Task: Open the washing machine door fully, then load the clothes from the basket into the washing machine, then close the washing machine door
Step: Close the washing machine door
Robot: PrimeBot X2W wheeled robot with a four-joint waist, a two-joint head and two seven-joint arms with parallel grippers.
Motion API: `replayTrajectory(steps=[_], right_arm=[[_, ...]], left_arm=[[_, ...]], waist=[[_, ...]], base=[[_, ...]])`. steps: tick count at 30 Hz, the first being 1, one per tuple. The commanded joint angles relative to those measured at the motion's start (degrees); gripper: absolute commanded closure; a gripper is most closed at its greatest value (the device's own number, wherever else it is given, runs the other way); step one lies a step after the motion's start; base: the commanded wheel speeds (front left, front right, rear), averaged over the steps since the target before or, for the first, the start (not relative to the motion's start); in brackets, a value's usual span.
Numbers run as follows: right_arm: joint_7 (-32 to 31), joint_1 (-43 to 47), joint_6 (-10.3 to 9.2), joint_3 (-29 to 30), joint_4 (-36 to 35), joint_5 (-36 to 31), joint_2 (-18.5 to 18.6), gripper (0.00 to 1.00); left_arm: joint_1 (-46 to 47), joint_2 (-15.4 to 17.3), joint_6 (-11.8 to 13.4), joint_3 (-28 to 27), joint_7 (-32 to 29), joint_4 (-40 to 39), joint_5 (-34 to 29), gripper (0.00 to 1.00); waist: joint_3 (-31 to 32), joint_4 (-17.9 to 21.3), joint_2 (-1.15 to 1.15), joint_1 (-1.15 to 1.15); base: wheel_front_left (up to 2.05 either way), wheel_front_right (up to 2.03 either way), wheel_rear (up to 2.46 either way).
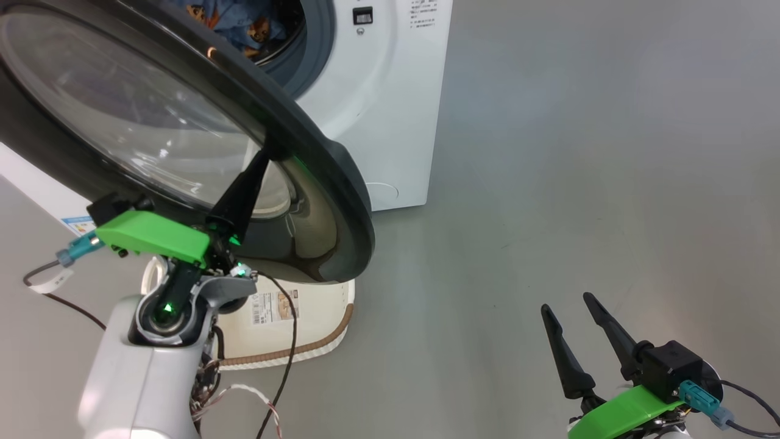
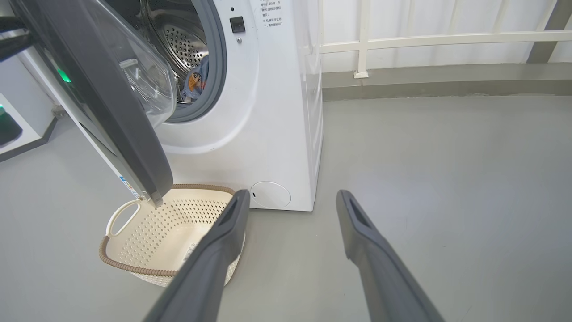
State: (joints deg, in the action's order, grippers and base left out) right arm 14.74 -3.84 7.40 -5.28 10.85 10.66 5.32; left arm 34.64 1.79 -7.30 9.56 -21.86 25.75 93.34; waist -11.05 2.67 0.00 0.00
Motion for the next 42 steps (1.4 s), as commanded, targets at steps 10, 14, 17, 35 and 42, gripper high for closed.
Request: replayTrajectory(steps=[10, 14, 17, 35, 42], right_arm=[[0.3, -1.3, 0.09, -1.2, -1.2, 0.0, -0.3, 0.00], [0.3, -1.0, 0.09, -0.8, -1.2, 0.1, -0.4, 0.00], [0.3, -0.6, 0.09, -0.5, -1.1, 0.1, -0.4, 0.00], [0.3, 1.6, 0.09, 0.9, -1.3, 0.2, 0.6, 0.00], [0.3, 2.4, 0.09, 1.2, -1.2, 0.4, 0.2, 0.00]], left_arm=[[0.2, 3.2, -0.2, 1.7, 6.3, -2.4, -7.8, 1.00], [-2.8, 6.1, -0.2, 5.9, 13.5, -3.3, -15.3, 0.51], [-4.8, 8.0, -0.2, 8.7, 20.2, -2.6, -19.7, 0.00], [-19.2, 7.4, 0.7, 5.0, 36.8, 2.0, -48.3, 0.00], [-26.0, 4.2, 1.3, -3.2, 36.8, -3.4, -60.4, 0.00]], waist=[[1.0, -0.9, 0.00, 0.00], [1.9, -1.6, 0.00, 0.00], [2.9, -2.6, 0.00, 0.00], [9.0, -9.7, 0.00, 0.00], [11.1, -11.4, 0.00, 0.00]], base=[[0.00, 0.00, 0.00], [0.00, 0.00, 0.00], [0.00, 0.00, 0.00], [0.00, 0.00, 0.00], [0.00, 0.00, 0.00]])
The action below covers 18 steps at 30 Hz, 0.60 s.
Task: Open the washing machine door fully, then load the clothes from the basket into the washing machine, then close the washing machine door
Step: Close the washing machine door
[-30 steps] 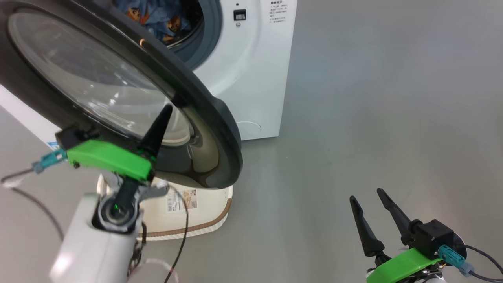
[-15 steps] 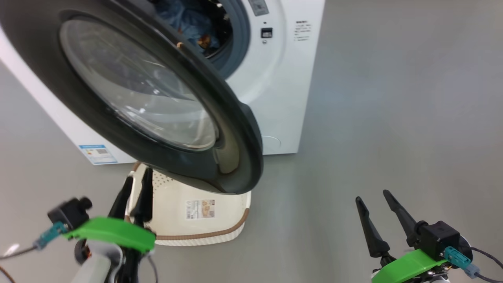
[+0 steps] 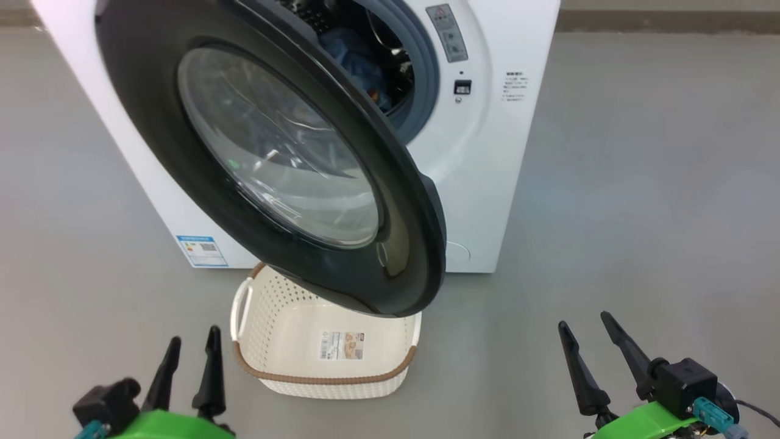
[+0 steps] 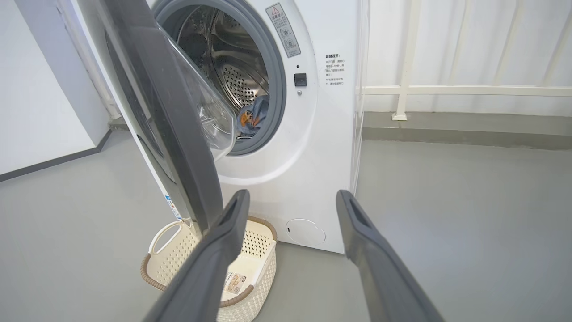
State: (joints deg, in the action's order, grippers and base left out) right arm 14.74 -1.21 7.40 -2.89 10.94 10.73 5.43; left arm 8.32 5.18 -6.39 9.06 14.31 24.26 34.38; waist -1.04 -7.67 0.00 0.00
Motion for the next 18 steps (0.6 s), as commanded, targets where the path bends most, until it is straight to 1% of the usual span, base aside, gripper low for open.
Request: replayTrajectory(steps=[1, 6, 18], right_arm=[[0.3, -0.3, 0.09, -1.2, -1.3, 0.4, 0.1, 0.00], [0.3, 0.0, 0.09, -1.5, -1.3, 0.4, -0.1, 0.00], [0.3, 0.1, 0.09, -1.4, -0.5, 0.3, 0.2, 0.00]], left_arm=[[0.4, 0.8, 0.4, -2.7, 0.7, -1.9, -1.5, 0.00], [-2.3, -0.7, 0.2, -6.2, 0.7, -3.3, -6.0, 0.00], [-3.7, -2.2, -0.6, -9.0, 0.7, -4.0, -9.9, 0.00]], waist=[[1.1, -1.1, 0.00, 0.00], [1.8, -2.0, 0.00, 0.00], [1.6, -4.1, 0.00, 0.00]], base=[[0.00, 0.00, 0.00], [0.00, 0.00, 0.00], [0.00, 0.00, 0.00]])
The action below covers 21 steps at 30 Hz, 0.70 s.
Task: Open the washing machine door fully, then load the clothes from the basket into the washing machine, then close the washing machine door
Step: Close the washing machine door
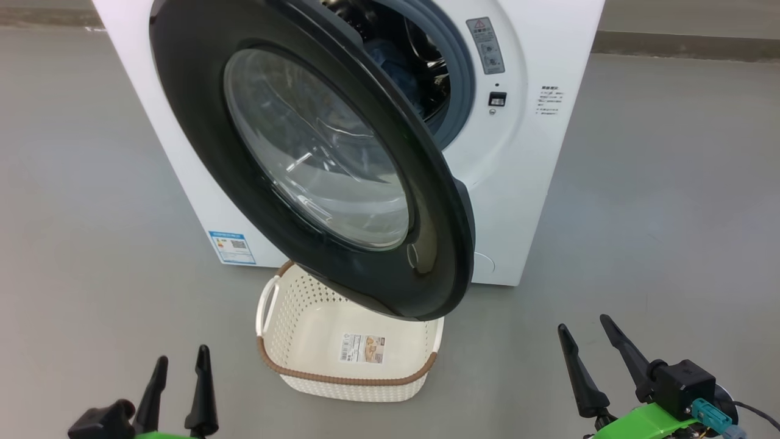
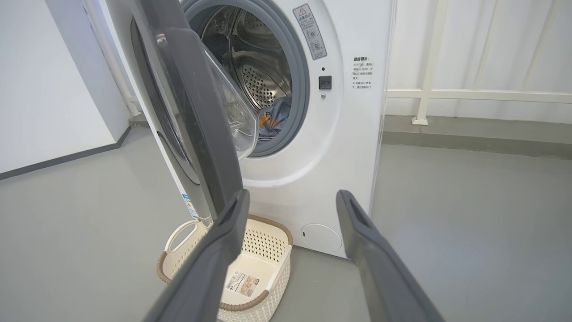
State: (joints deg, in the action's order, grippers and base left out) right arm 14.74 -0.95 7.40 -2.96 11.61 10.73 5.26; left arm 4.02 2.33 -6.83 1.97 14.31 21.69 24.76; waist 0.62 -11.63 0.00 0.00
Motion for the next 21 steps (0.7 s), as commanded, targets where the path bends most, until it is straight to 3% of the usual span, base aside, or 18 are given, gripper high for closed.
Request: replayTrajectory(steps=[1, 21], right_arm=[[0.3, -0.1, 0.09, -1.2, -1.1, 0.2, 0.4, 0.00], [0.3, -1.8, 0.09, -0.4, 1.1, -0.4, 0.5, 0.00]], left_arm=[[0.6, 0.7, -0.2, -2.1, 0.7, -1.4, -0.3, 0.00], [-0.3, 0.6, -0.1, -1.2, 0.7, -1.9, -0.9, 0.00]], waist=[[0.0, -0.3, 0.00, 0.00], [-0.6, -4.2, 0.00, 0.00]], base=[[0.00, 0.00, 0.00], [0.00, 0.00, 0.00]])
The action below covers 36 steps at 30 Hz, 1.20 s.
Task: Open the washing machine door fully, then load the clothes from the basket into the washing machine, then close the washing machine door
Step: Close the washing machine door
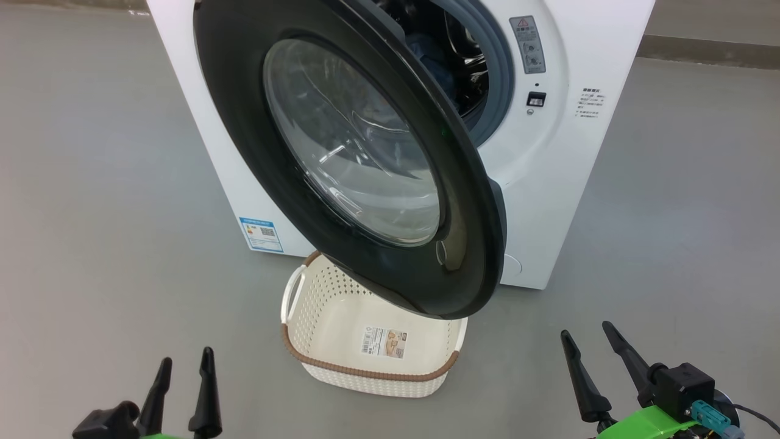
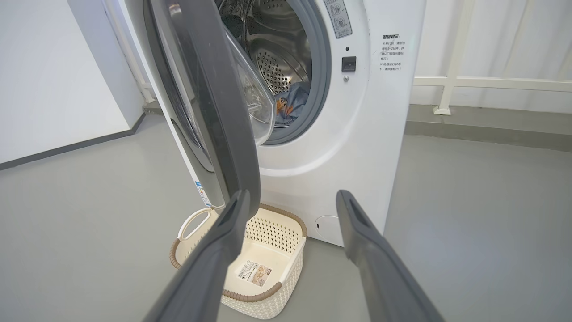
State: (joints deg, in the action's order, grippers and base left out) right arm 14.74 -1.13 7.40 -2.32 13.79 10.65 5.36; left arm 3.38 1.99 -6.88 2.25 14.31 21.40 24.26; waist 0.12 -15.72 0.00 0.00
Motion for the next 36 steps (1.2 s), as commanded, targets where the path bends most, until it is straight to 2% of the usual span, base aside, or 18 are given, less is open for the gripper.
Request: replayTrajectory(steps=[1, 14, 15, 16, 17, 28, 36], right_arm=[[0.3, -1.8, 0.09, -1.0, -1.0, -0.3, 0.3, 0.00], [0.3, -2.3, 0.09, -0.4, -0.2, -0.7, 0.5, 0.00], [0.3, -2.3, 0.09, -0.2, 0.0, -0.6, 0.5, 0.08], [0.3, -2.4, 0.09, 0.0, 0.0, -0.6, 0.4, 0.66], [0.3, -2.5, 0.09, 0.3, 0.0, -0.6, 0.3, 1.00], [0.3, -3.8, 0.09, 2.7, -0.5, 0.2, -0.5, 1.00], [0.3, -9.7, 0.09, 3.0, -9.1, 1.4, -0.9, 1.00]], left_arm=[[0.3, 0.9, 0.0, -1.5, 0.7, -1.6, -0.5, 0.00], [0.1, 0.9, 0.5, -1.8, 0.7, -1.8, -1.8, 0.00], [0.1, 0.9, 0.5, -1.8, 0.7, -1.8, -1.8, 0.00], [0.1, 0.9, 0.5, -1.8, 0.7, -1.8, -1.8, 0.00], [0.1, 0.9, 0.5, -1.9, 0.7, -1.8, -1.8, 0.00], [0.4, 0.9, 0.5, -1.9, 0.7, -1.5, -2.8, 0.00], [0.3, 0.9, 0.6, -2.3, 0.7, -1.7, -3.7, 0.00]], waist=[[-0.1, -0.2, 0.00, 0.00], [-0.7, -0.2, 0.00, 0.00], [-0.7, -0.2, 0.00, 0.00], [-0.8, -0.2, 0.00, 0.00], [-0.8, -0.1, 0.00, 0.00], [-1.1, -0.1, 0.00, 0.00], [-1.5, 0.3, 0.00, 0.00]], base=[[0.00, 0.00, 0.00], [0.00, 0.00, 0.00], [0.00, 0.00, 0.00], [0.00, 0.00, 0.00], [0.00, 0.00, 0.00], [0.00, 0.00, 0.00], [0.00, 0.00, 0.00]])
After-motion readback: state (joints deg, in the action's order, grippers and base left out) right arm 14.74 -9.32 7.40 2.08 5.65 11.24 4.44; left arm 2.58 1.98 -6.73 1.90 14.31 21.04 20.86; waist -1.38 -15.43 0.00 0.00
